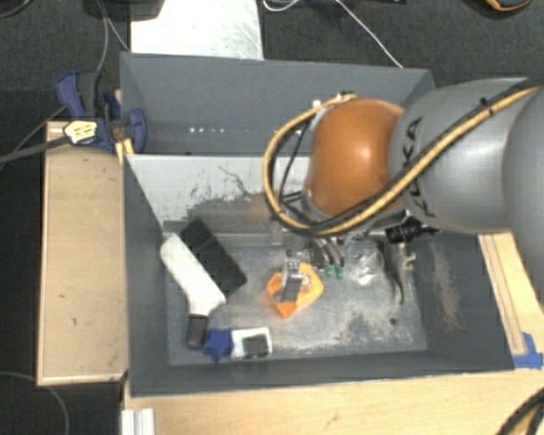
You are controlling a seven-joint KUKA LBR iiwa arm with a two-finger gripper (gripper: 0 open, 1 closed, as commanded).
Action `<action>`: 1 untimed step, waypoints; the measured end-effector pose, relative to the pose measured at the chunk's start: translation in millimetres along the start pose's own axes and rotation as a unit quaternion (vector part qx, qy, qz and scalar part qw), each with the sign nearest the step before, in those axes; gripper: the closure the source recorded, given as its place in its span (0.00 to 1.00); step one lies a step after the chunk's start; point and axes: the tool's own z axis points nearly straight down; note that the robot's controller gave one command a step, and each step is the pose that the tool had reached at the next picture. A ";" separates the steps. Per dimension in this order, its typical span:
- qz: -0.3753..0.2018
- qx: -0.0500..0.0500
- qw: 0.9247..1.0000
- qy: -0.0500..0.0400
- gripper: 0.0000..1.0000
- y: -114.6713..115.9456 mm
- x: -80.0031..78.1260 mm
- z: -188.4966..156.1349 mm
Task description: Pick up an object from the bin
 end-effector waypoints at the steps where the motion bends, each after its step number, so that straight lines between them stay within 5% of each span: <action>1: 0.000 0.000 1.000 0.000 0.00 0.0 0.0 0.0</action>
Offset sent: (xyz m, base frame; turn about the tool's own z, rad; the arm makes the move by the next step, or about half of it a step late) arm 0.0118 -0.0442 -0.0870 -0.0225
